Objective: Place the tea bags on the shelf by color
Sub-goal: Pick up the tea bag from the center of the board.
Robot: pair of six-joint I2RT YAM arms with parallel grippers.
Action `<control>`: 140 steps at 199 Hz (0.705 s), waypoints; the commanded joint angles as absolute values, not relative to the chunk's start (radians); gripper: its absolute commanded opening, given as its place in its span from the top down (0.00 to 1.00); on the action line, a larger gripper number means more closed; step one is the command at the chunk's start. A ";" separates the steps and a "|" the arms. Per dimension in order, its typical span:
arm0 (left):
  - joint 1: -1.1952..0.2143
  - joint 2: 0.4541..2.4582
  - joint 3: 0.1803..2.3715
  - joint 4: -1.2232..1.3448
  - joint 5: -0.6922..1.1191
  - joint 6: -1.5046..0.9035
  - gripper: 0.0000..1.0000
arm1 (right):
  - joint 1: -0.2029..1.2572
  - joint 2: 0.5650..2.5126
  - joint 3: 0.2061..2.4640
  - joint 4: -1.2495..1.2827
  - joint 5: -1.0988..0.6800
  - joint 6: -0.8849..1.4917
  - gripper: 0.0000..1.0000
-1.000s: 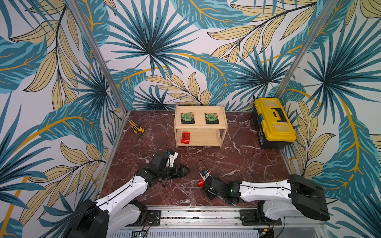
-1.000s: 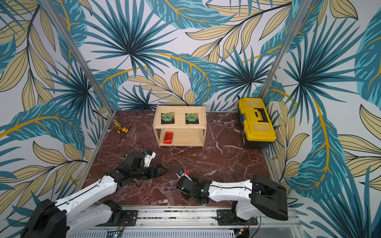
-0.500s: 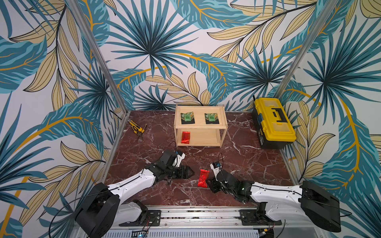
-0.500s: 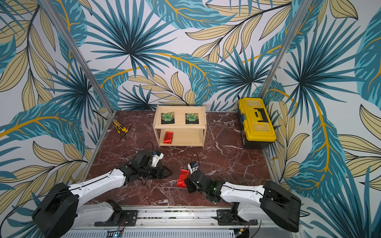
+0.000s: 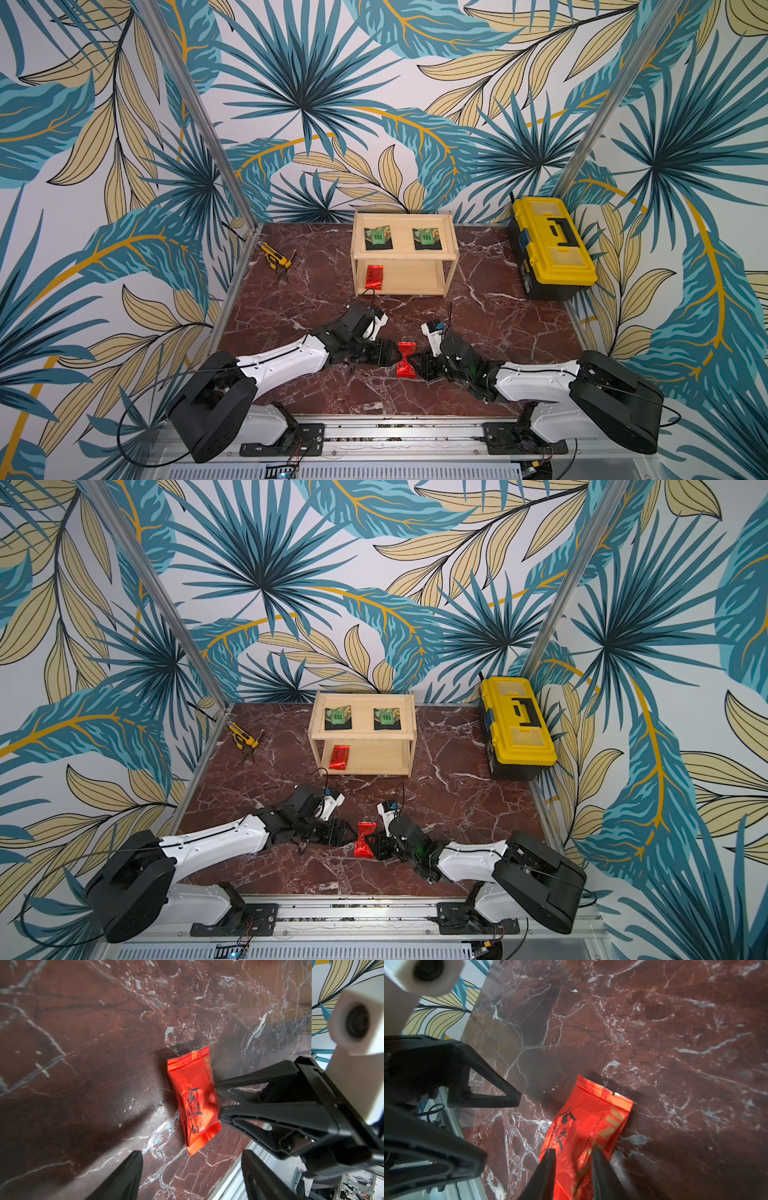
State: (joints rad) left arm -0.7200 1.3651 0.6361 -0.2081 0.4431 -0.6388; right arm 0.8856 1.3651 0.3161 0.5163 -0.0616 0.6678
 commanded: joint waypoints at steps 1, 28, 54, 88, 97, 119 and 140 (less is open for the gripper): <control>-0.733 1.398 0.668 -0.189 0.411 -0.643 0.25 | 0.875 1.344 0.295 0.569 -0.083 0.683 0.65; -0.733 1.423 0.681 -0.196 0.379 -0.657 0.31 | 0.859 1.253 0.266 0.498 -0.035 0.678 0.65; -0.738 1.465 0.694 -0.169 0.384 -0.656 0.36 | 0.841 1.156 0.250 0.410 0.004 0.662 0.65; -0.739 1.529 0.708 -0.109 0.419 -0.662 0.42 | 0.815 1.076 0.243 0.322 0.022 0.638 0.65; -0.741 1.543 0.714 -0.100 0.431 -0.665 0.42 | 0.814 1.071 0.245 0.304 0.026 0.636 0.65; -0.740 1.574 0.726 -0.081 0.451 -0.667 0.45 | 0.812 1.074 0.248 0.291 0.028 0.632 0.65; -0.741 1.603 0.736 -0.064 0.468 -0.670 0.50 | 0.813 1.080 0.255 0.278 0.030 0.626 0.65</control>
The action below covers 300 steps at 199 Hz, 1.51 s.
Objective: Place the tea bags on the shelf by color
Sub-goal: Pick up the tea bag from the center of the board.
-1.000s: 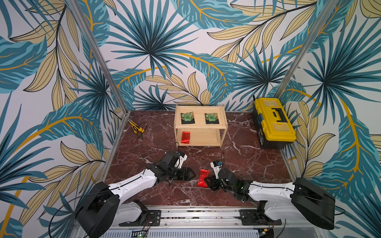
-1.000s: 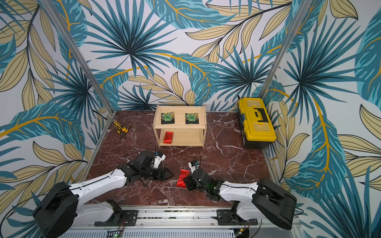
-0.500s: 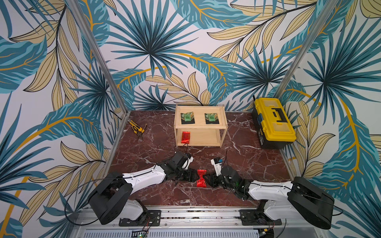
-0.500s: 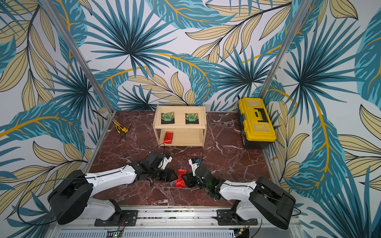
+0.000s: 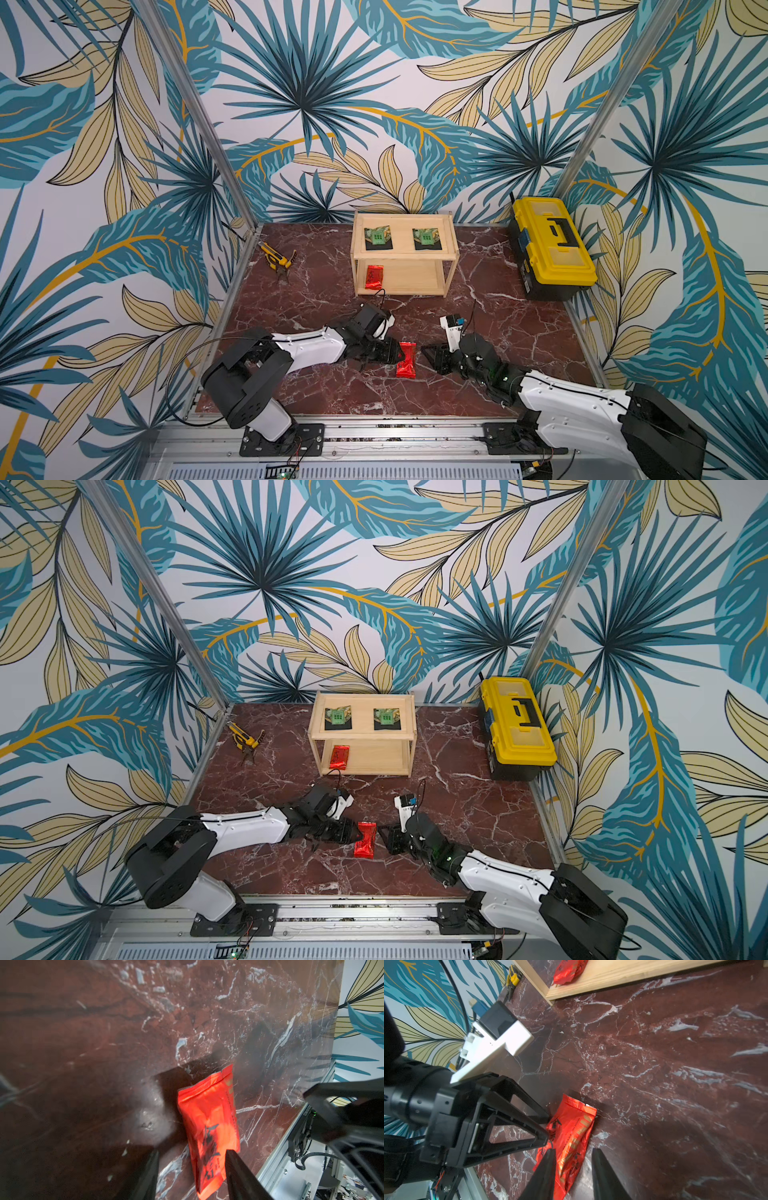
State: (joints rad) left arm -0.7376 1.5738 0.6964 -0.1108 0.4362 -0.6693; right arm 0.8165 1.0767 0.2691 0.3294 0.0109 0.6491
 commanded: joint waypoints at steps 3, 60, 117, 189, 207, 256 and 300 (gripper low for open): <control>-0.741 1.606 0.737 -0.063 0.471 -0.670 0.50 | 0.813 1.081 0.256 0.275 0.030 0.625 0.65; -0.739 1.635 0.743 -0.057 0.486 -0.669 0.70 | 0.813 1.070 0.276 0.229 0.038 0.606 0.65; -0.740 1.588 0.731 -0.073 0.473 -0.670 0.82 | 0.813 1.079 0.302 0.206 0.032 0.595 0.65; -0.738 1.527 0.722 -0.087 0.469 -0.675 1.00 | 0.812 1.023 0.351 0.128 0.031 0.582 0.65; -0.738 1.489 0.737 -0.110 0.468 -0.681 1.00 | 0.813 0.986 0.367 0.099 0.029 0.584 0.65; -0.723 1.262 0.770 -0.164 0.403 -0.736 1.00 | 0.810 0.865 0.406 0.193 -0.057 0.679 0.64; -0.600 1.108 0.707 -0.042 0.405 -0.880 1.00 | 0.753 0.931 0.411 0.470 -0.204 0.855 0.59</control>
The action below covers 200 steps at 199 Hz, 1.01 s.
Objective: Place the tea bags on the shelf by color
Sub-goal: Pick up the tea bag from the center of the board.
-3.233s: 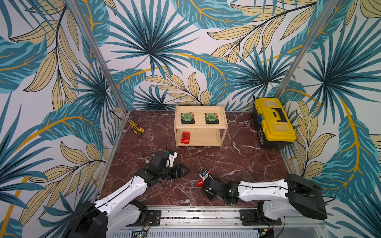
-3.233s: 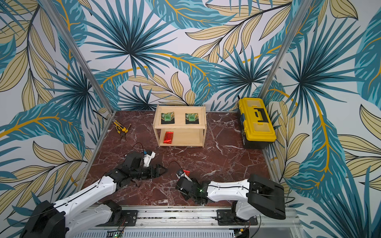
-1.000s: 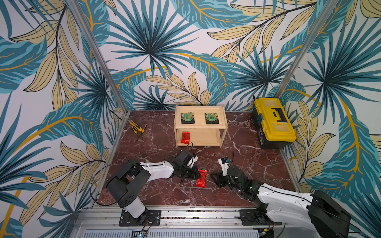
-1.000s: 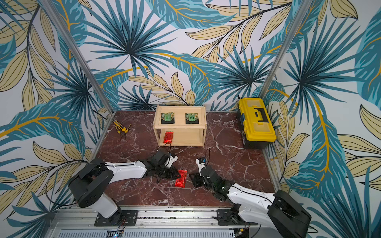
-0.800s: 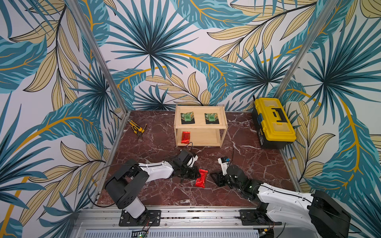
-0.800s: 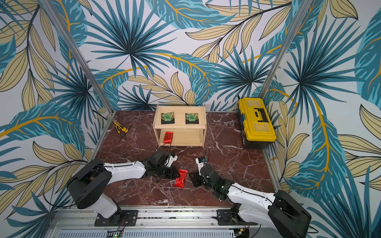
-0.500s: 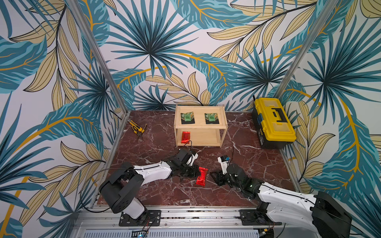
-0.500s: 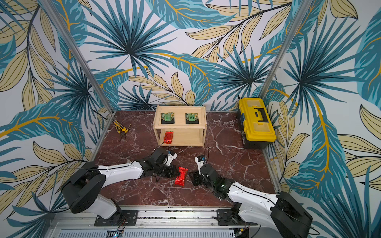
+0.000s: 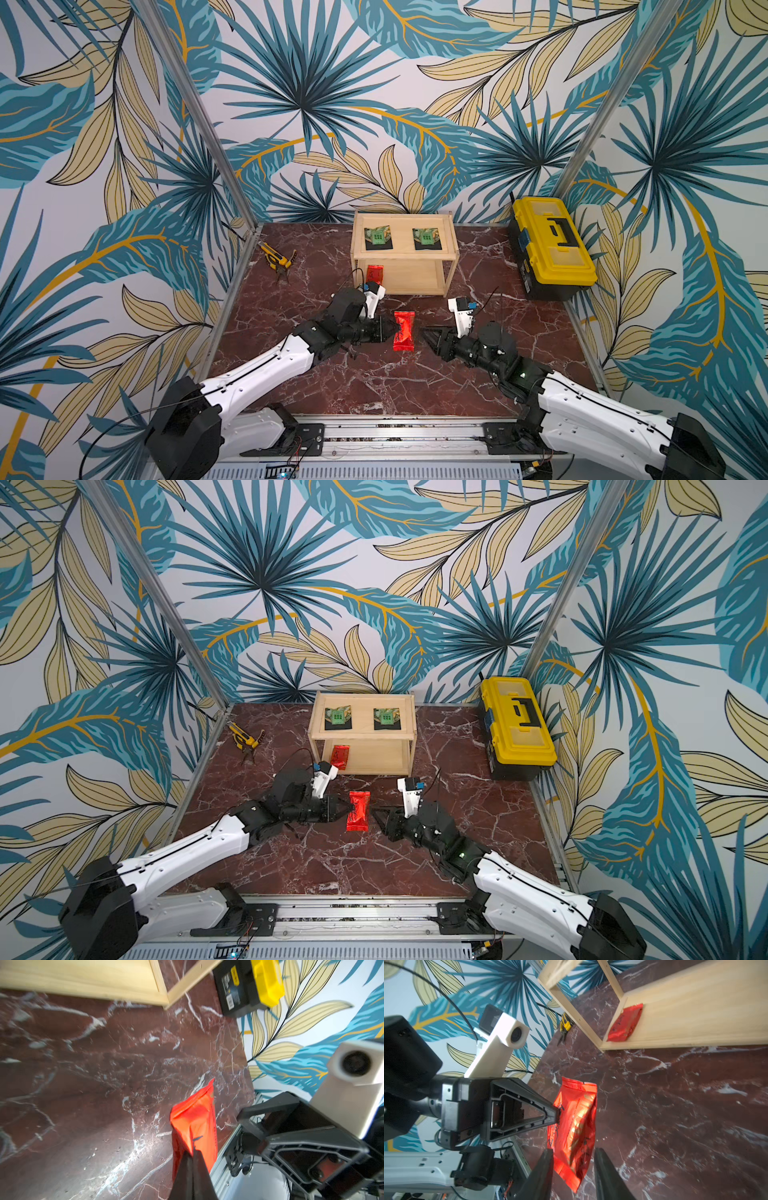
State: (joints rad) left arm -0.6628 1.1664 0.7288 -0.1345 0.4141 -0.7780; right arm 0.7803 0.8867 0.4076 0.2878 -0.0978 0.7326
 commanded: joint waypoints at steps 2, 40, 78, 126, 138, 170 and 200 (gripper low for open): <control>-0.595 1.103 0.701 -0.031 0.406 -0.889 1.00 | 0.751 0.935 0.411 0.483 -0.209 0.862 0.59; -0.530 1.057 0.641 0.110 0.437 -0.989 1.00 | 0.709 1.042 0.373 0.727 -0.302 1.002 0.52; -0.523 1.069 0.645 0.123 0.457 -1.003 1.00 | 0.700 1.112 0.374 0.854 -0.362 1.042 0.43; -0.522 1.086 0.641 0.179 0.482 -1.039 1.00 | 0.700 1.180 0.421 0.894 -0.403 1.053 0.41; -0.523 1.085 0.638 0.181 0.481 -1.040 1.00 | 0.700 1.189 0.432 0.889 -0.405 1.049 0.41; -0.522 1.089 0.635 0.187 0.485 -1.042 1.00 | 0.699 1.197 0.474 0.856 -0.423 1.030 0.45; -0.523 1.094 0.634 0.190 0.486 -1.041 1.00 | 0.698 1.198 0.478 0.845 -0.415 1.022 0.52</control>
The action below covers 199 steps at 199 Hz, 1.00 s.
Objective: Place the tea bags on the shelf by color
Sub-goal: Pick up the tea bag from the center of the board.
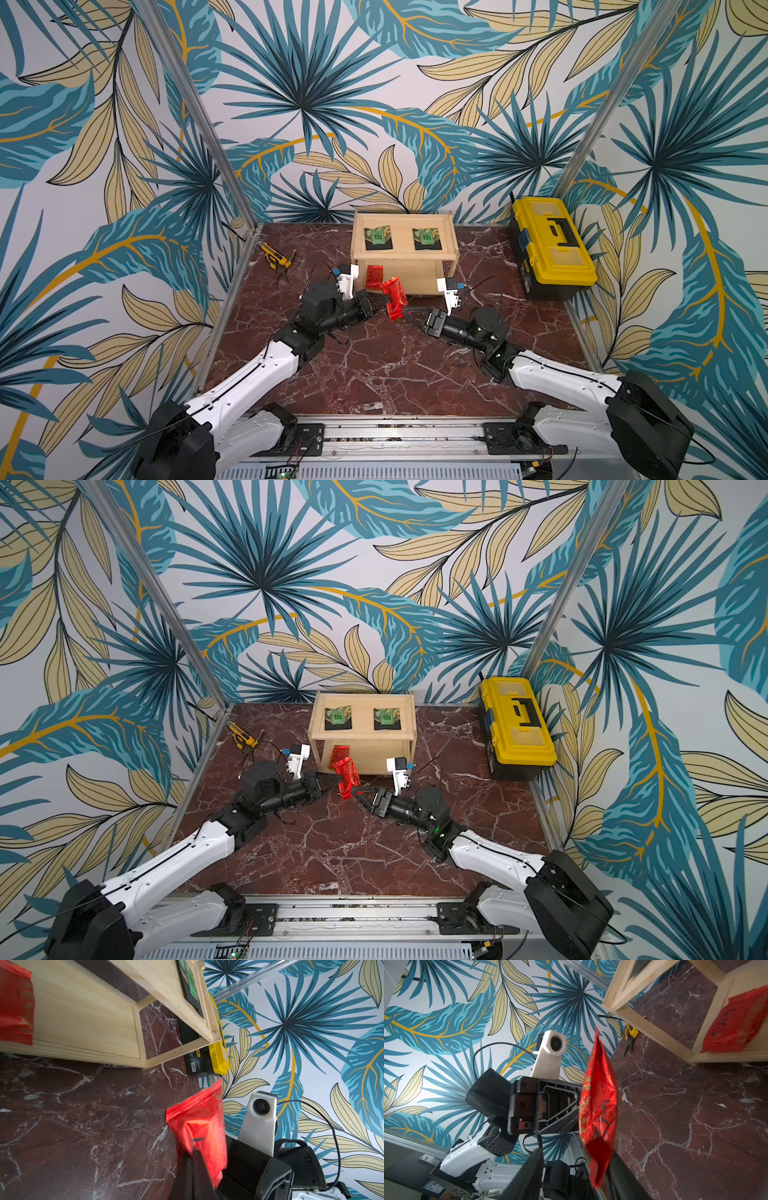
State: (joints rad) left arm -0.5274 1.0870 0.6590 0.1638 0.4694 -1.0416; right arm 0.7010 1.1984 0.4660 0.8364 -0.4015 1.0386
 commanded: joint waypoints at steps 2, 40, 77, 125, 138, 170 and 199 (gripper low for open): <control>-0.523 1.094 0.634 0.190 0.487 -1.043 1.00 | 0.697 1.198 0.479 0.844 -0.415 1.023 0.53; -0.523 1.097 0.637 0.193 0.497 -1.042 1.00 | 0.697 1.200 0.476 0.809 -0.392 1.014 0.64; -0.523 1.101 0.640 0.195 0.502 -1.039 1.00 | 0.696 1.197 0.474 0.794 -0.382 1.005 0.70; -0.523 1.101 0.643 0.186 0.504 -1.032 1.00 | 0.696 1.192 0.470 0.776 -0.379 0.999 0.76; -0.523 1.101 0.643 0.186 0.507 -1.032 1.00 | 0.697 1.187 0.466 0.774 -0.373 0.995 0.78; -0.523 1.103 0.644 0.187 0.509 -1.035 1.00 | 0.697 1.181 0.465 0.762 -0.366 0.984 0.80; -0.523 1.096 0.643 0.190 0.511 -1.039 1.00 | 0.696 1.162 0.460 0.726 -0.332 0.961 0.70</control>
State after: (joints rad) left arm -0.5262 1.0992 0.6590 0.1761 0.4961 -1.0451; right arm 0.6991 1.1927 0.4667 0.7525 -0.3676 0.9974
